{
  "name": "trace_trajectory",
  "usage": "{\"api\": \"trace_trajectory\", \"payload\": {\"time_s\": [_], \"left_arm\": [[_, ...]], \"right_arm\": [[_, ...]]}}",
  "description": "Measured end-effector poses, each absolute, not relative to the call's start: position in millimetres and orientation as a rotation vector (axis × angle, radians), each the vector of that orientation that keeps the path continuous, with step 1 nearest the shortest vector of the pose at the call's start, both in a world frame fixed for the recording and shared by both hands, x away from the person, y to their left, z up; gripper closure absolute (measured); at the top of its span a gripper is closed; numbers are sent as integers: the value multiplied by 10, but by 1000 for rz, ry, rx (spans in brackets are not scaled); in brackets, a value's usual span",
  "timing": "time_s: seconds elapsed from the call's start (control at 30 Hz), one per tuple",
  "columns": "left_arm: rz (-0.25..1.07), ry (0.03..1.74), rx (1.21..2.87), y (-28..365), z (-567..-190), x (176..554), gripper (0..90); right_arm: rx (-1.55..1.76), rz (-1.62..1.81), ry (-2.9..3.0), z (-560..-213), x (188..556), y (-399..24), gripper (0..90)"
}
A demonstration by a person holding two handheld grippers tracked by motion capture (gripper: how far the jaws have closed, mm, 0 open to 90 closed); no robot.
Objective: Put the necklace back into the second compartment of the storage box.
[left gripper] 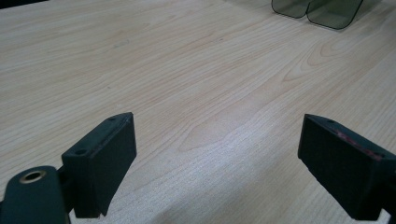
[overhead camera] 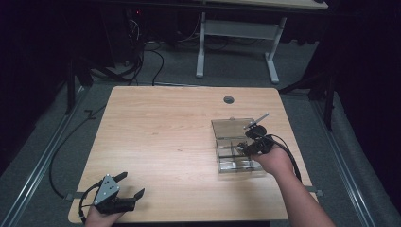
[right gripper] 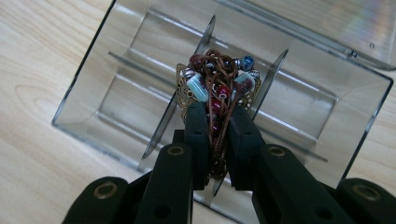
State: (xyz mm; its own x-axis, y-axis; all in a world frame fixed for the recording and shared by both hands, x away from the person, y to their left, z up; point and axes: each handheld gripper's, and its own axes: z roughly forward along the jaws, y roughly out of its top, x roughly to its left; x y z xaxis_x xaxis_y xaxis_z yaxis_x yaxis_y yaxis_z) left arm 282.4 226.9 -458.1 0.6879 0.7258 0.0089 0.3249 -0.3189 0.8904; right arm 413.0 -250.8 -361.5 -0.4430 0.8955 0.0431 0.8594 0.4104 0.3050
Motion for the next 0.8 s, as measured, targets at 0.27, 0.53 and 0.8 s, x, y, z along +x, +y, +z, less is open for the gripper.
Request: {"api": "trace_trajectory", "payload": {"time_s": [0.27,0.53,0.8], "left_arm": [[515,818,1909,2272,-4585,2823,120],[513,815,1916,2269,-4585,2821,120],[511,815,1917,2271,-4585,2822,120]], "right_arm": [[1594,402,2532,-3707,4296,-2503,810],[1612,387,2549,-3807,4416,-2522,810],[1618,333,2572,-3882,4491,-2470,811]]}}
